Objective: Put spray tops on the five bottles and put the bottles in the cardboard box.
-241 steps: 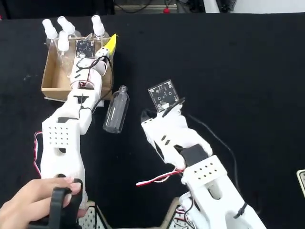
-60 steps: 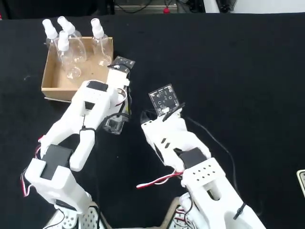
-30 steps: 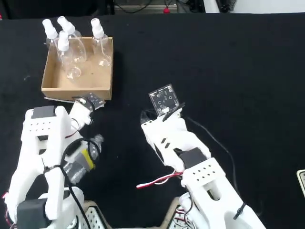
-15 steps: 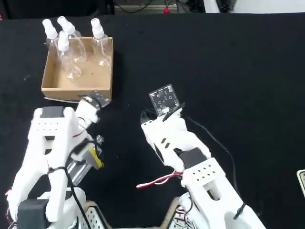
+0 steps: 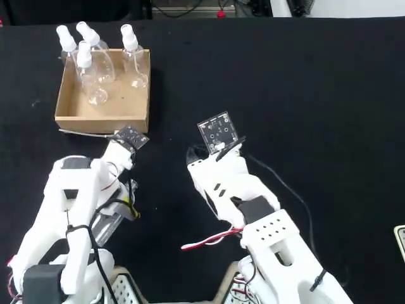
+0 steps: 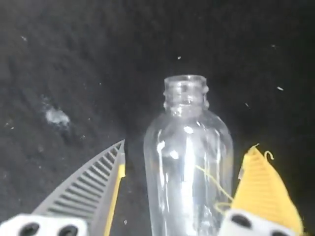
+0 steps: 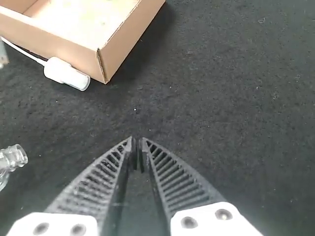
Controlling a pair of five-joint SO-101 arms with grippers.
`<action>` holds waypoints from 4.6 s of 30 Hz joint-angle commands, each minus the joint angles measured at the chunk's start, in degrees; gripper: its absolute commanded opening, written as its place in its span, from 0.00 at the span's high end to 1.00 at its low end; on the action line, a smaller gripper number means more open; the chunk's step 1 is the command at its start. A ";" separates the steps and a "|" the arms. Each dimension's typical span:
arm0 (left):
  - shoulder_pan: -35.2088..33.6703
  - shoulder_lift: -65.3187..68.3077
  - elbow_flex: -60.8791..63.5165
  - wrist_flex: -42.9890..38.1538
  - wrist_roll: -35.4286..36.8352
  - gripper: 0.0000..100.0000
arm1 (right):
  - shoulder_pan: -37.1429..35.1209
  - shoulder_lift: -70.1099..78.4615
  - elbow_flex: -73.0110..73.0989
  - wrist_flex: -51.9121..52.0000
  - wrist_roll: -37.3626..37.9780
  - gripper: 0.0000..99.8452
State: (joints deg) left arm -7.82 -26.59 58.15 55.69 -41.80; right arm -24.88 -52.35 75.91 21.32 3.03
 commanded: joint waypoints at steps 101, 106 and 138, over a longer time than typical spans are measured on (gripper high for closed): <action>-36.26 -1.58 -6.46 -3.43 36.48 0.95 | -23.82 78.99 -81.19 8.88 -36.75 0.77; -36.26 -1.58 -6.46 -3.43 36.48 0.95 | -23.82 81.54 -81.19 3.60 -36.75 0.77; -36.35 -1.67 -6.46 -3.43 36.31 0.95 | -25.23 84.18 -83.65 1.93 -30.24 0.76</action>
State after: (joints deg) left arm -43.78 -26.86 53.93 53.05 -5.67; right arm -49.32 32.66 -4.79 24.40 -29.14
